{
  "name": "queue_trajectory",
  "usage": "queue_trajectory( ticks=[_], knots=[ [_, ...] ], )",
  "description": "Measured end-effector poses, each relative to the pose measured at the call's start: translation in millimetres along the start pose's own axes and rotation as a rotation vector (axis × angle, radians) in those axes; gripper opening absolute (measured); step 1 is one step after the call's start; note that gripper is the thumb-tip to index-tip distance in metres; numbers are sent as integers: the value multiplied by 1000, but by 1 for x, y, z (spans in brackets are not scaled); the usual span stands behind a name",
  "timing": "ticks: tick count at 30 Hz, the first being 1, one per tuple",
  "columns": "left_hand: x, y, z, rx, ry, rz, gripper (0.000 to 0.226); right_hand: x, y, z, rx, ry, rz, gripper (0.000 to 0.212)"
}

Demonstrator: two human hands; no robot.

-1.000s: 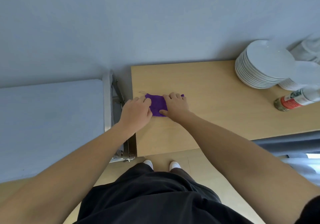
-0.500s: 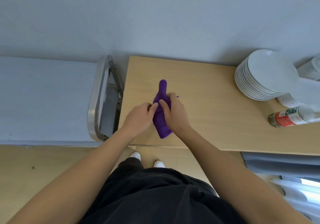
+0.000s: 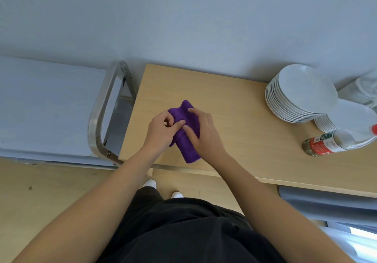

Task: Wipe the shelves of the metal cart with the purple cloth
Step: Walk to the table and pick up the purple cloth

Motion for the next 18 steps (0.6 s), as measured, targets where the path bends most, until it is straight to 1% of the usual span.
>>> queue_trajectory(
  ticks=[2, 4, 5, 7, 9, 10, 11, 12, 13, 15, 16, 18],
  knots=[
    [-3, -3, 6, 72, 50, 53, 36, 13, -10, 2, -29, -16, -173, 57],
    [-7, -7, 15, 169, 124, 95, 29, 24, -19, 7, -62, -83, -311, 62],
    [-9, -10, 20, 232, 170, 95, 21, 27, -21, 8, -105, -132, -330, 57],
    [-10, -18, 28, 409, 306, 68, 6, 27, -22, 6, -178, -181, -289, 40],
    [-13, -28, 30, 607, 521, 65, 17, 27, -23, 5, -162, -185, -231, 29],
    [-16, -32, 25, 657, 642, 69, 23, 29, -23, 4, -146, -193, -211, 26],
    [-20, -34, 18, 667, 736, 67, 31, 30, -23, 2, -140, -209, -191, 24],
    [-24, -36, 9, 640, 791, 44, 39, 32, -23, 0, -141, -222, -179, 23],
    [-29, -39, 0, 592, 790, 1, 47, 36, -23, -5, -154, -224, -176, 22],
    [-38, -47, -16, 449, 620, -106, 55, 47, -25, -20, -190, -207, -193, 23],
    [-46, -49, -21, 374, 515, -127, 55, 55, -27, -28, -207, -192, -215, 23],
    [-68, -53, -26, 289, 408, -83, 46, 72, -33, -47, -235, -154, -271, 25]
  ],
)
Point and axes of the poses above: each hand's wrist, its own y-axis towards the middle knuckle, its own x-axis out of the palm, z = x × y, the point moved 9 cm from there along y, towards the middle knuckle, and after that the axes turned 11 degrees about z, right-handed, at the moved point
